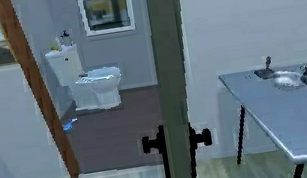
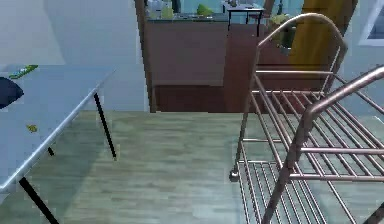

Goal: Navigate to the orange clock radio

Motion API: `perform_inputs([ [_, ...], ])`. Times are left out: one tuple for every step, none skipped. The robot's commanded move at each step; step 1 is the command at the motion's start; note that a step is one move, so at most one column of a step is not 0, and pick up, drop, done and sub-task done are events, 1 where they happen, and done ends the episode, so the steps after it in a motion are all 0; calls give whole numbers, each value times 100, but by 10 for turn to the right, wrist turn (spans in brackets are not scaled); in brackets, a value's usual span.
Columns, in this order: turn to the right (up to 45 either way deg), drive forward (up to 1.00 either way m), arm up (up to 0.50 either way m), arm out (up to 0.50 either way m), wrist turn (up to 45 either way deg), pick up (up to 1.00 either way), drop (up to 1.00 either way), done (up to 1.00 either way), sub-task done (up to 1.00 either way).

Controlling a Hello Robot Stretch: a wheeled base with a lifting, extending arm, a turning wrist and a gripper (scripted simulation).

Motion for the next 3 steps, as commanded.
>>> perform_inputs([
  [270, 0, 0, 0, 0, 0, 0, 0, 0],
  [0, 5, 0, 0, 0, 0, 0, 0, 0],
  [-450, 0, 0, 0, 0, 0, 0, 0, 0],
])
